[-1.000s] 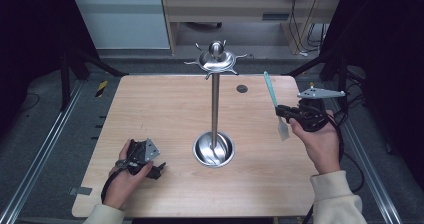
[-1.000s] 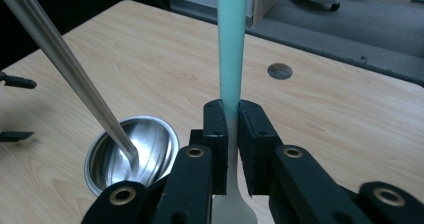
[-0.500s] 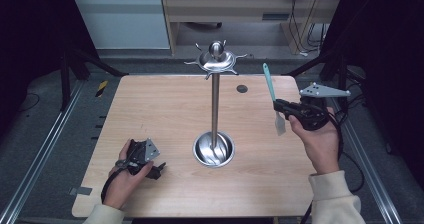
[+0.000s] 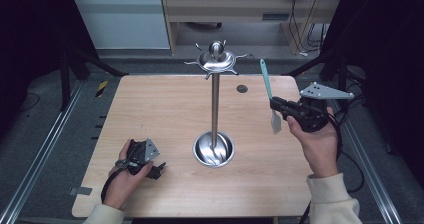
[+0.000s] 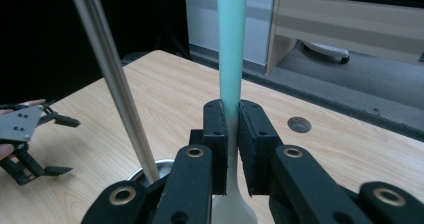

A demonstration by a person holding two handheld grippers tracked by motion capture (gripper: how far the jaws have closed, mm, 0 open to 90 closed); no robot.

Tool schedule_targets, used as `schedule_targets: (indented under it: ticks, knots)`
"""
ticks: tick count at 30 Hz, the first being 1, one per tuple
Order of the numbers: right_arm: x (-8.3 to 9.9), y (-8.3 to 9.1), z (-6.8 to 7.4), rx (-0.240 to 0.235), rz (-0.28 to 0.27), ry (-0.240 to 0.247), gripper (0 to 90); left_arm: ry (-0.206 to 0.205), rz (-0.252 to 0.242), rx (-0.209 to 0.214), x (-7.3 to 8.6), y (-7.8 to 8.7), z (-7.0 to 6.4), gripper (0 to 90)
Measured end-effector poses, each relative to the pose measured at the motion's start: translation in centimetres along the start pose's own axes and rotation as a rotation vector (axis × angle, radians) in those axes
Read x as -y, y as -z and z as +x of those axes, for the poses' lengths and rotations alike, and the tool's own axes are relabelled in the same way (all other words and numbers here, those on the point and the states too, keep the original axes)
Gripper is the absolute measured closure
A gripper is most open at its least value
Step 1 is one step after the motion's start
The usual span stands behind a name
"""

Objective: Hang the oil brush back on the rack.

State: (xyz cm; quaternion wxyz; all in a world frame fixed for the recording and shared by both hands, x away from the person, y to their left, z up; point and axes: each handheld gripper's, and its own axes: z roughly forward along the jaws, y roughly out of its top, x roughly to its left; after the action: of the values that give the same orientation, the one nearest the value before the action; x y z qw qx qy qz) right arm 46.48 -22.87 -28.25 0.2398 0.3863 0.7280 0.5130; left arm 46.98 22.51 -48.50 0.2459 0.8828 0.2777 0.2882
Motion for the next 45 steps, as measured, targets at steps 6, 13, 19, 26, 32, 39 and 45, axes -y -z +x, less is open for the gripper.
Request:
schedule_targets:
  ticks: [6,13,19,26,32,39,45]
  knots:
    - [-0.1,0.6,0.7,-0.012,-0.020,0.013,83.0,0.003,-0.001,0.000,0.0,0.0,0.0,3.1]
    - [0.0,1.2,1.4,-0.028,-0.047,0.018,83.0,0.002,0.001,0.002,0.0,0.0,0.0,3.1]
    - [0.2,1.6,2.1,-0.046,-0.069,0.024,83.0,0.000,0.002,0.000,0.0,0.0,0.0,3.1]
    - [0.2,2.1,3.3,-0.073,-0.100,0.041,82.9,-0.002,0.003,0.001,0.0,-0.1,0.0,3.1]
    - [0.4,2.4,4.4,-0.095,-0.115,0.056,83.0,-0.006,0.004,0.001,0.0,-0.1,0.0,3.1]
    - [0.4,2.6,5.4,-0.114,-0.141,0.067,82.9,-0.005,0.002,0.002,0.0,-0.1,-0.1,3.1]
    - [0.1,2.7,6.2,-0.131,-0.150,0.083,82.9,-0.007,0.004,0.001,0.0,-0.1,0.0,3.1]
